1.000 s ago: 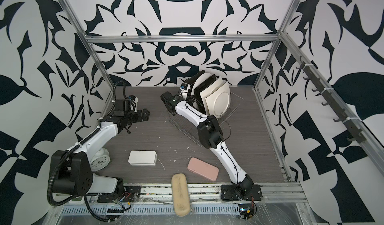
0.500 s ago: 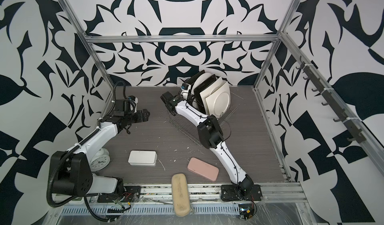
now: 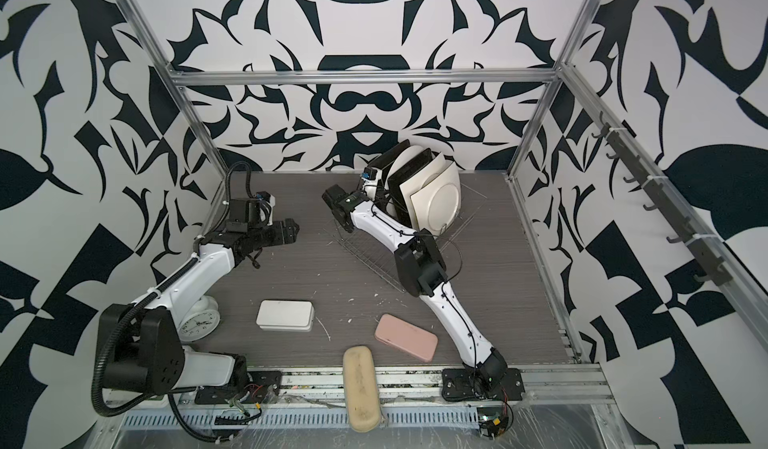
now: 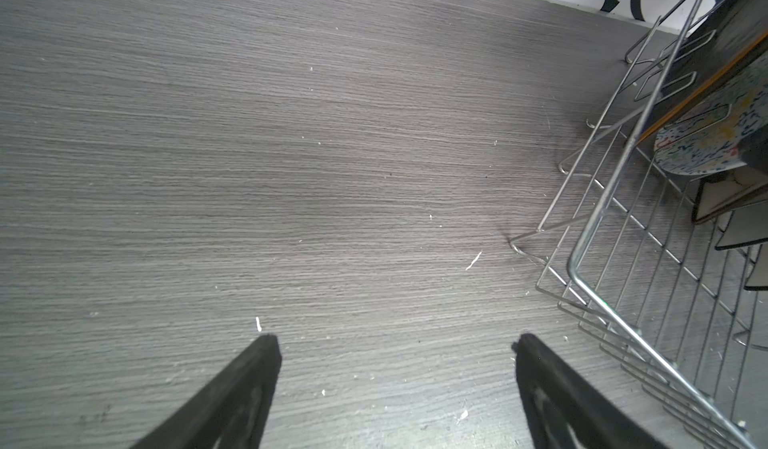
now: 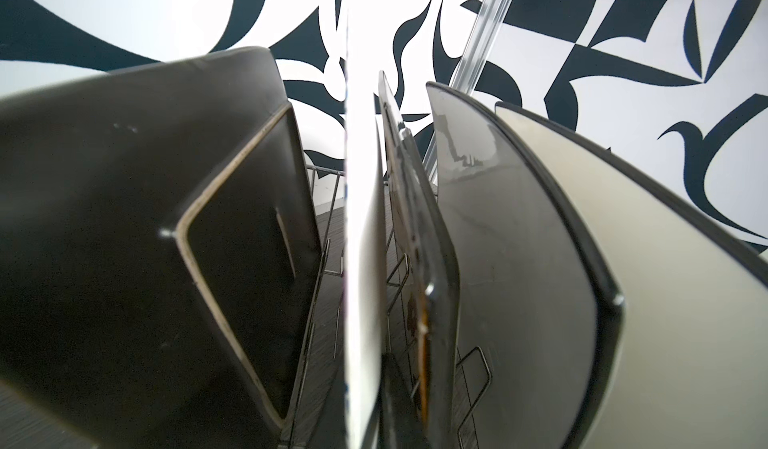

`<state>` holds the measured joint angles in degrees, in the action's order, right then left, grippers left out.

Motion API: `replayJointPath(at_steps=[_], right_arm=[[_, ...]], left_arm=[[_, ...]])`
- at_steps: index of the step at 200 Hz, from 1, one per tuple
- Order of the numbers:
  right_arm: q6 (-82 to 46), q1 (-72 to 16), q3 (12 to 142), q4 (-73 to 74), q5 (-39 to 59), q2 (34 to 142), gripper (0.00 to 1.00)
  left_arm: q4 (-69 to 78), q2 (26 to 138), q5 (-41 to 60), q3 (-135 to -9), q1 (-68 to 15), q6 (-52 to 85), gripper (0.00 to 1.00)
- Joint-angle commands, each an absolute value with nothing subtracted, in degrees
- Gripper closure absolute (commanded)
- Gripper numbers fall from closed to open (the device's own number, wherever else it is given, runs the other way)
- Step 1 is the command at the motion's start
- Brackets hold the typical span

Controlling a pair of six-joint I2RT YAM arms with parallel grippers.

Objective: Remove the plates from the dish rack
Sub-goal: 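Close the right gripper on the rim of the colourful speckled plate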

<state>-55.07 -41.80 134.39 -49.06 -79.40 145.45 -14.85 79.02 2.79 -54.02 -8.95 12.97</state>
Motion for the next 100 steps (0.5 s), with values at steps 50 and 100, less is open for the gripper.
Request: replayJointPath(at_steps=[50, 100], right_arm=[[-51.86, -41.62, 134.65, -40.47, -80.12, 141.47, 1.0], [-46.32, -42.14, 131.65, -33.4, -81.57, 139.15, 1.0]], left_arm=[[-16.38, 77.19, 2.29, -55.15, -8.64, 12.12, 0.07], [-16.39, 77.07, 2.24, -54.93, -8.7, 12.0, 0.07]])
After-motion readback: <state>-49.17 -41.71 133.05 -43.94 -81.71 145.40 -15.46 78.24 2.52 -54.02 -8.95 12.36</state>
